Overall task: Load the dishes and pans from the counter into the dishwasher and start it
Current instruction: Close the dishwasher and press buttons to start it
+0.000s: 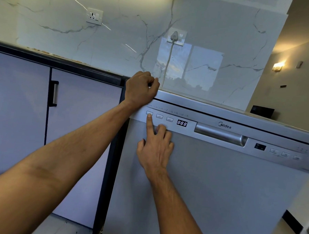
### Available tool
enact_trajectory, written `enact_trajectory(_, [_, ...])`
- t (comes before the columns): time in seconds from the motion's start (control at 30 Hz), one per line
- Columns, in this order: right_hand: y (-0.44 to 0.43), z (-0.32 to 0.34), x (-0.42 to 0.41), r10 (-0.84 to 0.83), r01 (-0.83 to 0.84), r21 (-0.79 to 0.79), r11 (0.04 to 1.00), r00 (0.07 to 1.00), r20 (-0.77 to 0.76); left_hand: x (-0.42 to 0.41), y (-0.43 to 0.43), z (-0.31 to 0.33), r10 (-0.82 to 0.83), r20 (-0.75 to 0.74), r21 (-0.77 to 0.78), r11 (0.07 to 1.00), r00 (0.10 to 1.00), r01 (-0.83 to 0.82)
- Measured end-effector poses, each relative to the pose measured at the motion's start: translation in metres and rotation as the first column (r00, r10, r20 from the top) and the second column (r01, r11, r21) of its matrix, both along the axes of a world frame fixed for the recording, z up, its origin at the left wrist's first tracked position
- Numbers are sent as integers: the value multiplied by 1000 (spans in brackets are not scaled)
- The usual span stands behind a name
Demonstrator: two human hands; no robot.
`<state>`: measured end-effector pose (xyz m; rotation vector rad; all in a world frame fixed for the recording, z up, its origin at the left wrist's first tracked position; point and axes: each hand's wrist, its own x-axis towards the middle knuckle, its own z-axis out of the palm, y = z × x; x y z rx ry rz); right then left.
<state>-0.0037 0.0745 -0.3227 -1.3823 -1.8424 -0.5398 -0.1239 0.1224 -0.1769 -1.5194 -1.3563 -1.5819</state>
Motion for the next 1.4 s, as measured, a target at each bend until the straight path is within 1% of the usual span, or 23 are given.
enact_trajectory(0.2, [1,1,2,54,-54,-52,997,998,-13,0,-1,-1,1,10,10,1000,1000,-1])
enact_trajectory(0.47, [5,-2,5,98,-98,-26,995,995,-25,3,-4,0,-15,20,12,1000,1000,14])
enact_trajectory(0.73, [9,-4,6,145,-150,-81,985,988,-56,3,-2,0,-21,22,20,1000,1000,20])
enact_trajectory(1.07, [12,-7,4,155,-157,-20,987,984,-83,1,-1,0,-15,18,28,1000,1000,15])
enact_trajectory(1.17, [11,-7,3,174,-177,-23,984,980,-99,2,-2,-1,-29,19,22,999,999,28])
enact_trajectory(1.23, [11,-8,4,187,-187,1,982,977,-105,3,-3,-1,-28,17,23,999,999,28])
enact_trajectory(1.3, [10,-11,9,225,-222,34,974,967,-116,3,-4,0,-31,16,15,999,999,31])
enact_trajectory(1.4, [10,-19,19,343,-338,63,939,928,-146,4,-5,-1,-35,23,13,999,999,35])
